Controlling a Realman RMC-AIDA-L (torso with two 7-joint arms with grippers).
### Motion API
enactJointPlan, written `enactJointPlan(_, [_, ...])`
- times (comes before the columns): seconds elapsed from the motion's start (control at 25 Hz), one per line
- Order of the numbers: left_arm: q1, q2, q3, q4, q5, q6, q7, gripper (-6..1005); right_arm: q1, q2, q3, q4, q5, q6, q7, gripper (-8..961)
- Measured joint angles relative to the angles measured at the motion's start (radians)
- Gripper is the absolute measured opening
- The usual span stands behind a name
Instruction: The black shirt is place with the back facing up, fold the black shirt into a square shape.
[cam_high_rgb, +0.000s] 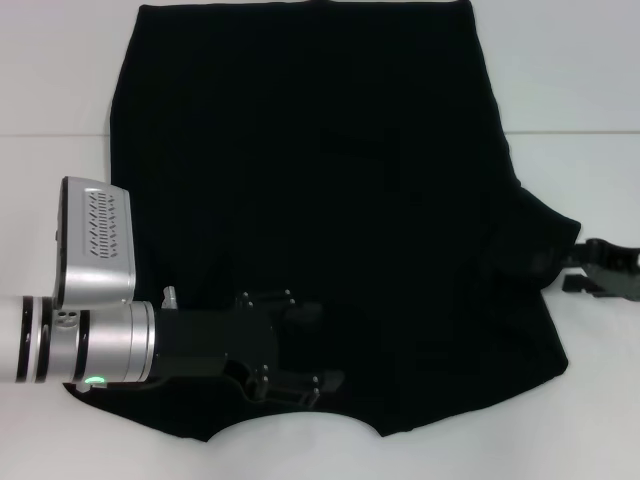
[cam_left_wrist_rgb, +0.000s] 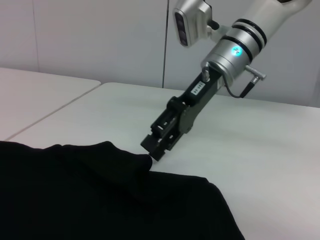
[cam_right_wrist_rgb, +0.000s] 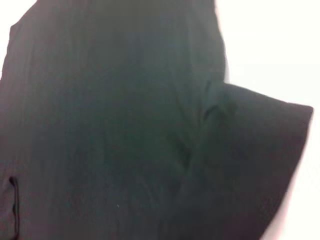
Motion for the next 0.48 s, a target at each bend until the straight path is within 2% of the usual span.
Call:
enactJointPlan(0.4, [0.003,0.000,-0.007,-0.001,0.002,0.000,0.005,872,0.043,0.011,0.002,0.050,0.051,0.098,-0.032,725])
enactJointPlan(0.48, [0.005,0.000,-0.007,-0.002,0.002,0.000,0.006,873,0.044,0.013,0.002,0.060,0.068,0.109,-0.045,691])
